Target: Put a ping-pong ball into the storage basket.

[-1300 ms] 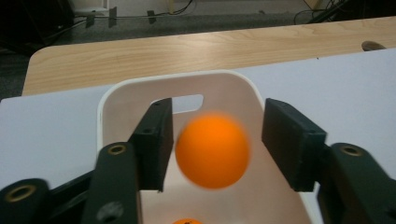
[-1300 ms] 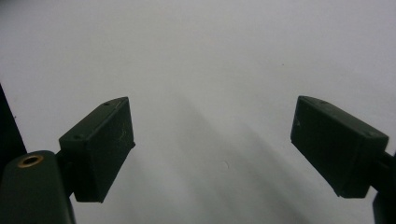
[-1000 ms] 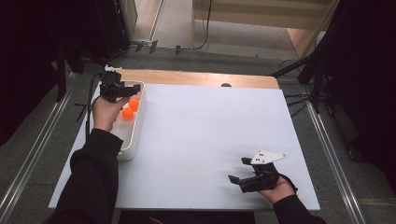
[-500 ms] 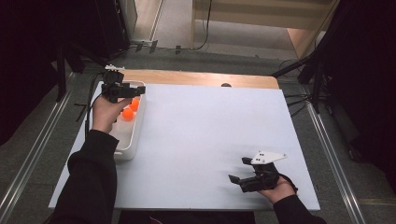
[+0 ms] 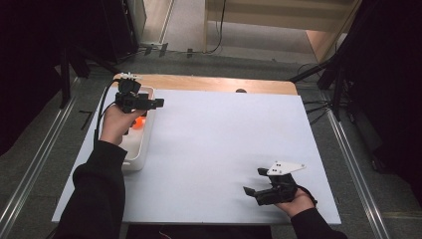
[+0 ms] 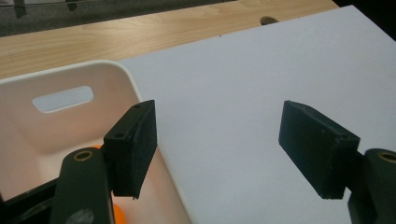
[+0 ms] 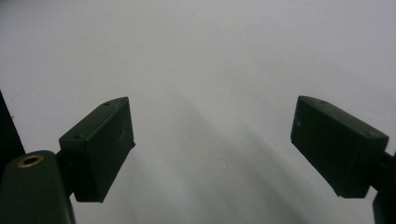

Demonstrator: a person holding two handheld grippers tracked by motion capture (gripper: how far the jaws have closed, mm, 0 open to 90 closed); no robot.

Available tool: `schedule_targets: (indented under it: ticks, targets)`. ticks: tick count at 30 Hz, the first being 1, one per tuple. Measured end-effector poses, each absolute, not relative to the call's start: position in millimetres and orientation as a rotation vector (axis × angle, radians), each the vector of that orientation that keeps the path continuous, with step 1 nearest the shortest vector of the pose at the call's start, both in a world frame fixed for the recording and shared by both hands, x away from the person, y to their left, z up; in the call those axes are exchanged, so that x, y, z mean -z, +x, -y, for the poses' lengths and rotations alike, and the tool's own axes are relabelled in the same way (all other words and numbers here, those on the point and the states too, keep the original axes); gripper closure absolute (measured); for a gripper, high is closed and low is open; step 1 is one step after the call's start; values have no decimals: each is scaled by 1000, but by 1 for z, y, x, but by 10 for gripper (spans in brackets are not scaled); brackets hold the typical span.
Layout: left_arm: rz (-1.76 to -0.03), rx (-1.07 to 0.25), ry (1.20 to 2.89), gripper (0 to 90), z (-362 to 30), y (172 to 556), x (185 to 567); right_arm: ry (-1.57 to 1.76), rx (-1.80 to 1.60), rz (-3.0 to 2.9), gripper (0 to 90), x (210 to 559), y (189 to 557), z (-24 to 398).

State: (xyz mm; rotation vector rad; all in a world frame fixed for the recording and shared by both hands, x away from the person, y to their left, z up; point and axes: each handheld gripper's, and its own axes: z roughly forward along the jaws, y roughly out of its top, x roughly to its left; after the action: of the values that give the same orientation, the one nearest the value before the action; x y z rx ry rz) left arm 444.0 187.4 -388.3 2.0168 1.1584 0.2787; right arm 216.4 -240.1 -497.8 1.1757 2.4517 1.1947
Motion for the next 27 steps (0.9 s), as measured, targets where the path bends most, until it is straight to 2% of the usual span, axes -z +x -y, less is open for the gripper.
schedule_targets:
  ticks: [27]
  targets:
    - [-1017, -206, 2055, 282, -159, 428, 387, 1177, -1190, -2462, 118, 499, 216, 240]
